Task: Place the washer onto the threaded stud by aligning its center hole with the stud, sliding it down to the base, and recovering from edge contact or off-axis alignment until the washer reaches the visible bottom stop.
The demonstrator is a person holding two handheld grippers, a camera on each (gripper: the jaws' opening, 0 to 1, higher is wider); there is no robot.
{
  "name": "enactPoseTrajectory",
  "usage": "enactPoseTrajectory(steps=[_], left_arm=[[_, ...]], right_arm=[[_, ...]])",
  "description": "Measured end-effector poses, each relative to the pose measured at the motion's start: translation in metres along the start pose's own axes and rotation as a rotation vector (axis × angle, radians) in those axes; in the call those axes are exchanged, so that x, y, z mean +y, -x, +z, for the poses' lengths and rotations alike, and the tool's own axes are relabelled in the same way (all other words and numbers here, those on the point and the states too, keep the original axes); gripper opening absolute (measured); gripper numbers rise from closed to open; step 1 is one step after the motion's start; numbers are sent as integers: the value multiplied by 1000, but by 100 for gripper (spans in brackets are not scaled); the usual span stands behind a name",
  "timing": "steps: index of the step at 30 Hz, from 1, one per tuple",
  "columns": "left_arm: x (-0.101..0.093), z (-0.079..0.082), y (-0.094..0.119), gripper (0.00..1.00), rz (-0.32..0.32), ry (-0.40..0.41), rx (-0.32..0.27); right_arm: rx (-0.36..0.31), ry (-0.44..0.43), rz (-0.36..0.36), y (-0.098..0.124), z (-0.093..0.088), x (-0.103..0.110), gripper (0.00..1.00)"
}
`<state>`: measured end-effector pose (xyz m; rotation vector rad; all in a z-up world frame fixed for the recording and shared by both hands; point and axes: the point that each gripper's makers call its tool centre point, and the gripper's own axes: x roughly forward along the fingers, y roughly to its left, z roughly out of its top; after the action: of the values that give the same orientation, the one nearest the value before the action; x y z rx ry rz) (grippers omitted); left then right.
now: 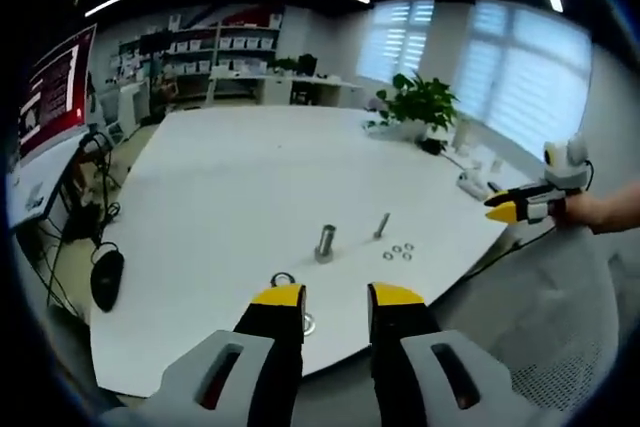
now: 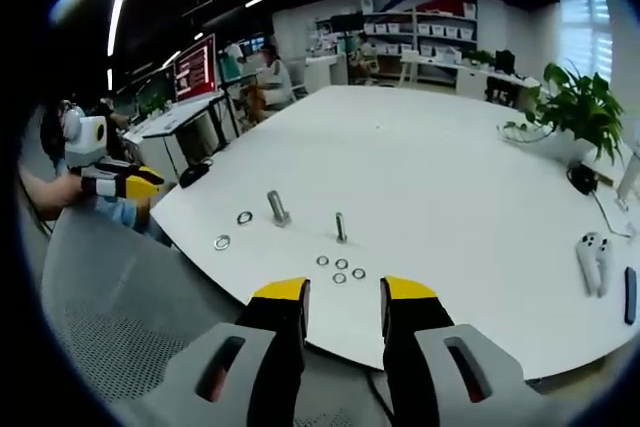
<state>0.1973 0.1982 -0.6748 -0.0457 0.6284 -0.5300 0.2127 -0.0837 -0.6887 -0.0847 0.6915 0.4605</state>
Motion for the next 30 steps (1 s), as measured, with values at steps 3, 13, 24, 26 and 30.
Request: enactPoseTrajectory(steps=[3, 13, 24, 26, 30], left_arm=[[0, -3, -2, 23, 1, -15, 23], [-3, 3, 0, 22, -12, -17, -7], [9, 9, 5, 21, 39, 12, -40], [10, 11, 6, 22, 44, 9, -50], [10, 8, 5, 22, 55, -21, -30]], right_arm=[[36, 0, -5, -3, -6, -1, 31], [55, -14, -5, -2, -11, -3, 31], [-3, 9, 44, -1, 2, 6, 34], [-17, -15, 57, 0, 5, 7, 34], [-9, -24, 75, -1, 5, 10, 35]])
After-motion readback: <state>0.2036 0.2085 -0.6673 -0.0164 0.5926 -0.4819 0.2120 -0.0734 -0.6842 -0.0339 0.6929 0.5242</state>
